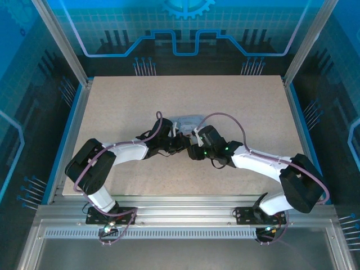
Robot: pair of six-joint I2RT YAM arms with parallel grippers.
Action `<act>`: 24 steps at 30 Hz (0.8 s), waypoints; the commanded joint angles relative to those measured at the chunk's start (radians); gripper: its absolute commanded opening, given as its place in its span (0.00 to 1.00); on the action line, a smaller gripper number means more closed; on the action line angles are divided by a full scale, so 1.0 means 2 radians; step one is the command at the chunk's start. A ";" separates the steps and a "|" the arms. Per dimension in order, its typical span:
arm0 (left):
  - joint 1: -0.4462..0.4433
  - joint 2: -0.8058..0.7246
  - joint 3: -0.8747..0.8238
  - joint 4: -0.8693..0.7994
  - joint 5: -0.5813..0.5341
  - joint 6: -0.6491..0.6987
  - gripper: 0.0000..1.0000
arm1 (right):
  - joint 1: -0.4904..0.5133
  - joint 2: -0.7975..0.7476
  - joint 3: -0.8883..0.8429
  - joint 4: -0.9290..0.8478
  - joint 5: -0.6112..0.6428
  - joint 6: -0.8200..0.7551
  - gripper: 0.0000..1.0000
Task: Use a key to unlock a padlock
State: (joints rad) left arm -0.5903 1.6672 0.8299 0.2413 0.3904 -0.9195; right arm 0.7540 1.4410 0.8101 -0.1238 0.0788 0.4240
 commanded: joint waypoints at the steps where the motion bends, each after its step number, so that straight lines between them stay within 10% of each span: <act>1: 0.003 -0.008 0.018 0.010 0.017 -0.008 0.02 | 0.011 0.014 0.020 0.001 0.012 -0.009 0.40; 11: 0.005 -0.007 0.018 0.018 0.021 -0.013 0.02 | 0.013 0.032 0.042 -0.008 0.022 -0.016 0.34; 17: 0.006 -0.005 0.016 0.021 0.022 -0.014 0.02 | 0.013 0.036 0.052 -0.013 0.017 -0.018 0.00; 24: 0.007 -0.004 0.012 0.023 0.022 -0.011 0.02 | 0.011 0.036 0.042 -0.001 -0.001 -0.014 0.00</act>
State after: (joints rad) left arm -0.5713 1.6680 0.8356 0.2436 0.3901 -0.9432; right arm 0.7673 1.5021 0.8818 -0.1642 0.1143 0.3912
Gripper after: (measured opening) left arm 0.111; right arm 0.059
